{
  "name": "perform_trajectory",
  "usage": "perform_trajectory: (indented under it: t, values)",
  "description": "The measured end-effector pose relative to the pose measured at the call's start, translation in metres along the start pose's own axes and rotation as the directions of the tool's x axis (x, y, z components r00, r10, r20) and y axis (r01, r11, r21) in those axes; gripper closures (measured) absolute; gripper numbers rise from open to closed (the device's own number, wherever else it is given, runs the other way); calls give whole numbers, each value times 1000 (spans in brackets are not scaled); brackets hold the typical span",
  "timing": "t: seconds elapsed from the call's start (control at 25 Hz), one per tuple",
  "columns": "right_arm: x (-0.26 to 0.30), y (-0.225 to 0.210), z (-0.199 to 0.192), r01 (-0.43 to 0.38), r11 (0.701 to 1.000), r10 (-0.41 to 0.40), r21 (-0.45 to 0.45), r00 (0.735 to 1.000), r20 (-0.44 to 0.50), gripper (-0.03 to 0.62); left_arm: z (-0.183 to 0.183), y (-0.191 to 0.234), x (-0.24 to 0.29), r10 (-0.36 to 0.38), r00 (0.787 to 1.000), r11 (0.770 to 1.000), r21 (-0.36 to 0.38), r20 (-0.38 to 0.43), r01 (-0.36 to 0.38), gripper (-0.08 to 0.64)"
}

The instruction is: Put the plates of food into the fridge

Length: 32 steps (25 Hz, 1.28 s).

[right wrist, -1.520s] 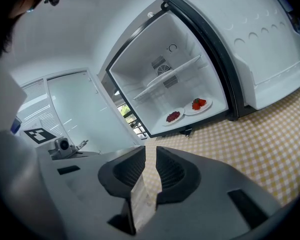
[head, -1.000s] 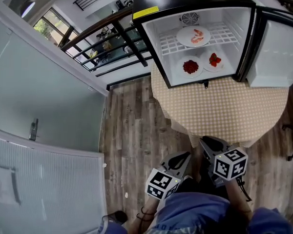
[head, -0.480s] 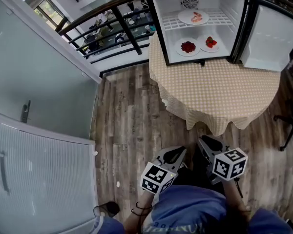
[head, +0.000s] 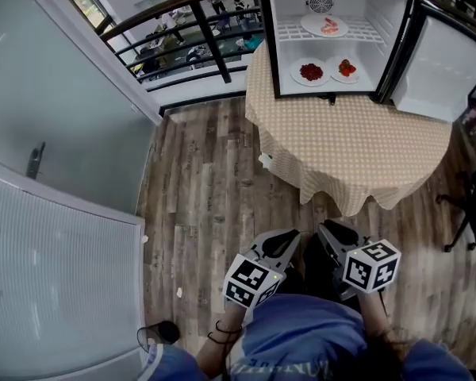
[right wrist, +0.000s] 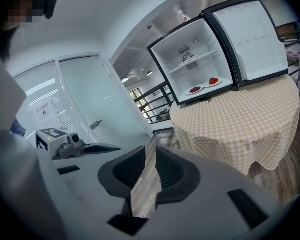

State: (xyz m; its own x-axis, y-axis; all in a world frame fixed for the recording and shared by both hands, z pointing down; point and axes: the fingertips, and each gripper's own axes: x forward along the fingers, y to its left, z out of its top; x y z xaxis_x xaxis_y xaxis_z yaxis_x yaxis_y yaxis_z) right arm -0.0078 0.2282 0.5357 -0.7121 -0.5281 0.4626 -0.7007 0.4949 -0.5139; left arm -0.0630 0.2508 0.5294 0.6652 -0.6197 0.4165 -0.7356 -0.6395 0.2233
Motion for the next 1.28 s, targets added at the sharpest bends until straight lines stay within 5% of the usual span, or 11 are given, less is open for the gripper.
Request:
perform_trajectory:
  t: [0.96,1.28]
  values:
    - [23,16,11,-14,999,14,-34,1000,-10,522,-4,13,-45,68,997,998,10,38,-68,540]
    - [-5,-48,41,75,993,-86,95,990,116,531,-12,37,-65,163,984,986,-52,68,-160,540]
